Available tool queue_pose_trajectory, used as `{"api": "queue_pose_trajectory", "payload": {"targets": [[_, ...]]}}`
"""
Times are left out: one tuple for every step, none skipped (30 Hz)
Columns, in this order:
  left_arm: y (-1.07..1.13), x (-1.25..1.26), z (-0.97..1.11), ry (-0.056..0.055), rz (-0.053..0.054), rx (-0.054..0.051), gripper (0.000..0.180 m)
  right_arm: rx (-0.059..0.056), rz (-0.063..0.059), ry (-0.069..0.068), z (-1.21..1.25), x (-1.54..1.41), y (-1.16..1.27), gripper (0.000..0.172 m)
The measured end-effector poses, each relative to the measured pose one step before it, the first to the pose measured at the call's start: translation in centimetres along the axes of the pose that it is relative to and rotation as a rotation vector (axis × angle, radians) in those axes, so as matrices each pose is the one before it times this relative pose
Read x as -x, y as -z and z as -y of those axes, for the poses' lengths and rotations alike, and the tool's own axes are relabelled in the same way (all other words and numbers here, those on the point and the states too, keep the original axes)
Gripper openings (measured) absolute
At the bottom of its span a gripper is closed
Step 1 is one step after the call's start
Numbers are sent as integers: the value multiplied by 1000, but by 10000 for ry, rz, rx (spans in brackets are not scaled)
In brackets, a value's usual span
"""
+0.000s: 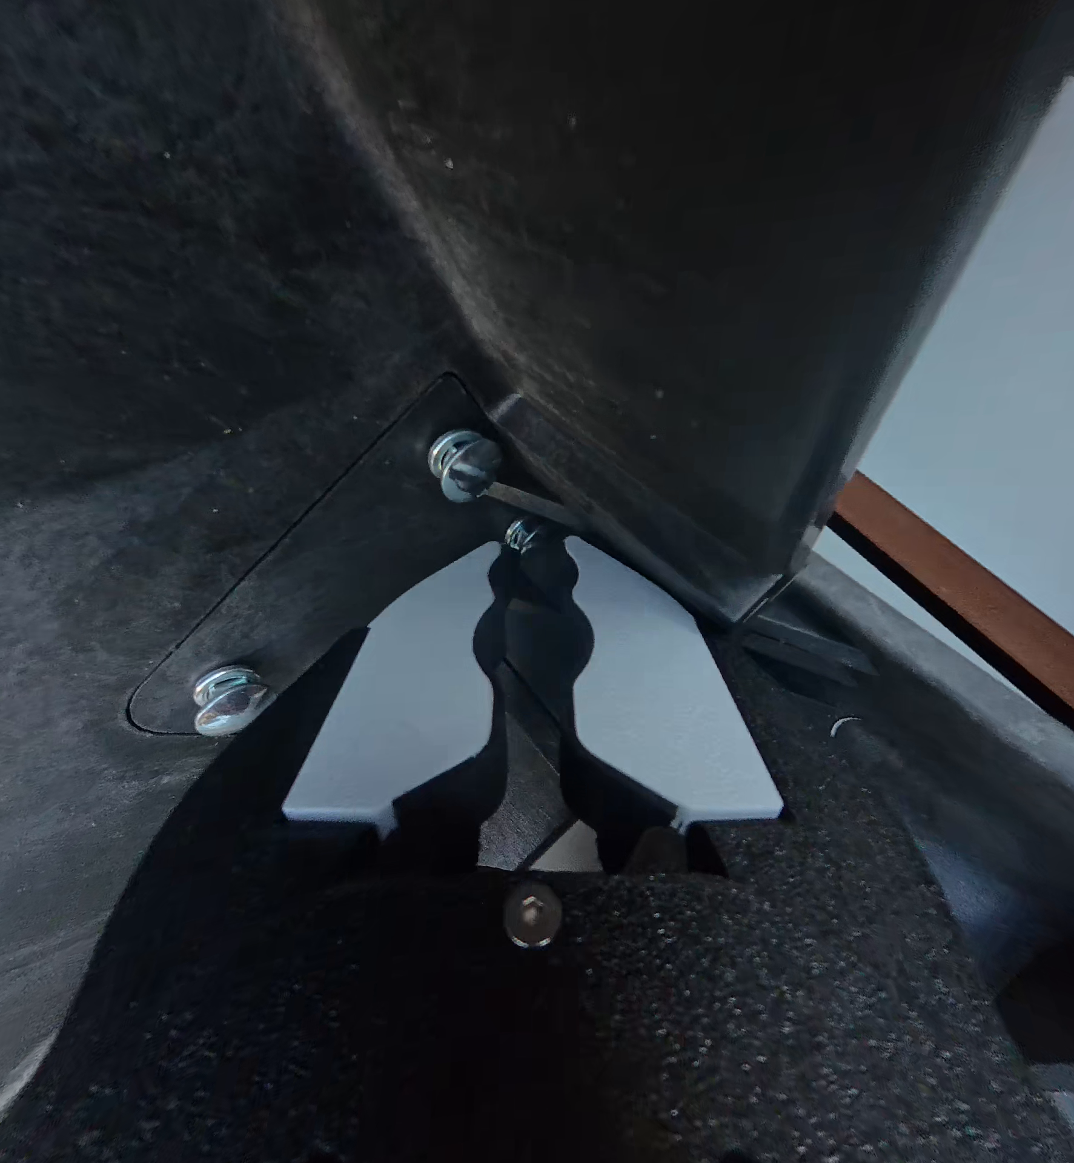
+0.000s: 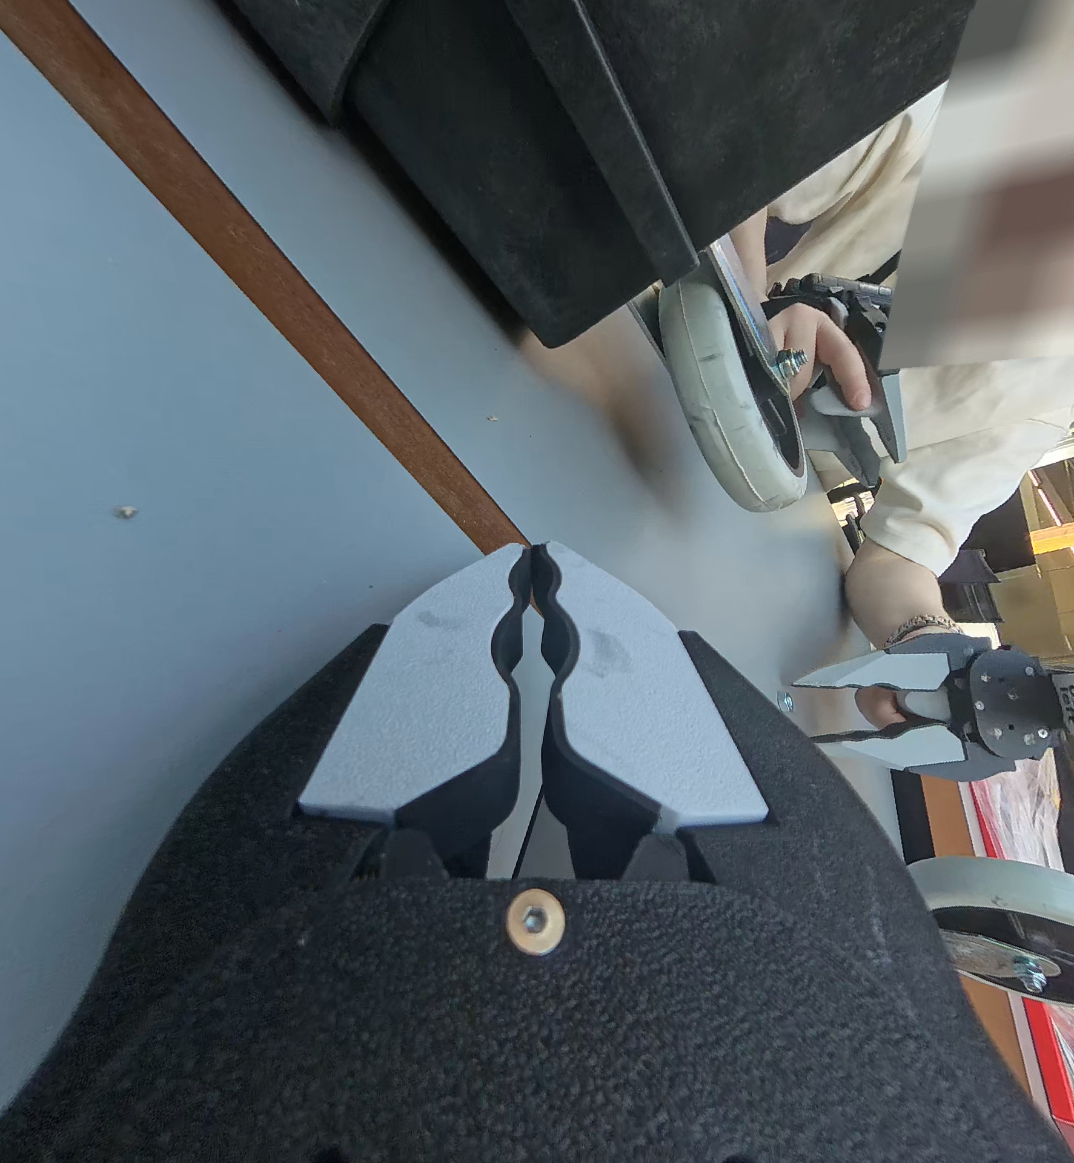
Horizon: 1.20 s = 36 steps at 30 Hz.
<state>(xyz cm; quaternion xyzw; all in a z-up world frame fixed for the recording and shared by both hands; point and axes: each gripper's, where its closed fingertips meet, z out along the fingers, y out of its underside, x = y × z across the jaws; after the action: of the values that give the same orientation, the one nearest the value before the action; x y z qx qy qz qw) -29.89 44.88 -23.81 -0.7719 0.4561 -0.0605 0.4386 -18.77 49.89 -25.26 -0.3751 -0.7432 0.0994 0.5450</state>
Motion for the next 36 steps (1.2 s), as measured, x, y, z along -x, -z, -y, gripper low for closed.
{"api": "queue_pose_trajectory", "payload": {"targets": [[27, -7, -37, -26, -74, 57, 13, -3, -1, 3, -6, 6, 3, 0], [-3, 8, -74, -36, -47, 84, 13, -3, 0, 2, 0, 0, 6, 0], [-10, 3, -73, -71, -44, 74, 14, -2, 0, 4, -2, -1, 8, 0], [-26, -2, -69, -87, -51, 53, 14, 0, 3, -1, -4, 6, 9, 0], [-48, 29, -36, -62, -61, 13, 13, -1, 1, 0, -5, -6, -4, 0], [-58, 67, -49, -20, -64, -1, 12, 0, 0, 5, -4, -2, 9, 0], [-57, -29, 13, 7, -148, -30, 9, 0, 3, 0, -12, -2, 6, 0], [-37, -18, 45, -43, -126, -47, 9, -1, 1, -2, -4, -9, 9, 0], [3, -3, 16, -97, -70, -40, 9, -1, -3, 2, -4, -4, 8, 0], [24, -6, 15, -116, -28, -43, 9, 0, -3, 5, -6, 0, -4, 0], [13, 3, 12, -103, -3, -35, 9, 0, 4, -3, -6, -6, 10, 0], [26, 9, 4, -101, 19, -26, 9, 0, 4, -6, -6, -3, 10, 0], [14, 7, -6, -117, 30, 4, 9, 1, 2, 1, -8, -5, -2, 0], [1, 6, -4, -111, 31, 22, 9, 1, -1, 1, -6, -1, 10, 0], [6, 9, -19, -118, 35, 23, 9, 2, 1, -1, -4, -12, 2, 0], [19, 2, -12, -160, 39, 9, 9, 2, 1, -3, -10, -3, -1, 0], [12, 20, -13, -146, 30, 15, 9, 3, 0, 0, 2, -7, 6, 0], [7, 2, -13, -128, 19, -6, 9, 3, 0, -2, -11, -5, 0, 0], [14, 18, -10, -78, 5, -11, 9, 3, 1, -8, -6, -7, 4, 0], [19, 0, -9, -56, 6, -19, 9, 5, 0, -4, -4, -12, -4, 0], [8, 12, 5, -60, 8, -6, 9, 5, -2, -5, -8, -13, 5, 0], [-5, 10, -10, -111, 25, 1, 9, 3, 0, -10, -17, -12, 10, 0], [4, 11, -13, -132, 21, 4, 9, 2, 2, -8, -4, -6, 3, 0], [3, 17, -13, -48, -4, 5, 9, 3, 3, -4, -6, -7, 4, 0], [9, 3, -5, 29, -16, -3, 9, 4, 6, -8, -13, -7, 1, 0], [5, 7, -11, 10, -5, 14, 9, 2, 12, -14, -5, -3, 4, 0], [7, 14, -12, -23, 20, 38, 9, 1, 15, -11, -2, 8, 15, 0], [-1, 3, -20, -45, 35, 62, 9, 10, 27, -8, -6, 11, -8, 0], [4, 22, -24, -70, 35, 89, 9, 12, 86, -21, 33, 39, -44, 0], [-1, 19, -34, -81, 20, 110, 9, 67, 155, -120, -10, 29, -98, 0], [6, 13, -10, -67, 3, 114, 8, 126, 276, -301, -21, 7, -185, 0], [-6, 7, -4, -53, 12, 112, 8, 138, 439, -515, 76, 57, -301, 0], [9, 14, -20, -71, 30, 96, 8, 48, 547, -627, 306, 82, -353, 3], [3, 7, -15, -69, 29, 75, 8, -114, 538, -693, 615, 30, -374, 7], [-6, 15, 2, -43, 27, 56, 8, -311, 531, -680, 881, 19, -314, 9], [-15, 19, -1, -17, 29, 53, 8, -424, 394, -620, 964, -127, -269, 10]]}}
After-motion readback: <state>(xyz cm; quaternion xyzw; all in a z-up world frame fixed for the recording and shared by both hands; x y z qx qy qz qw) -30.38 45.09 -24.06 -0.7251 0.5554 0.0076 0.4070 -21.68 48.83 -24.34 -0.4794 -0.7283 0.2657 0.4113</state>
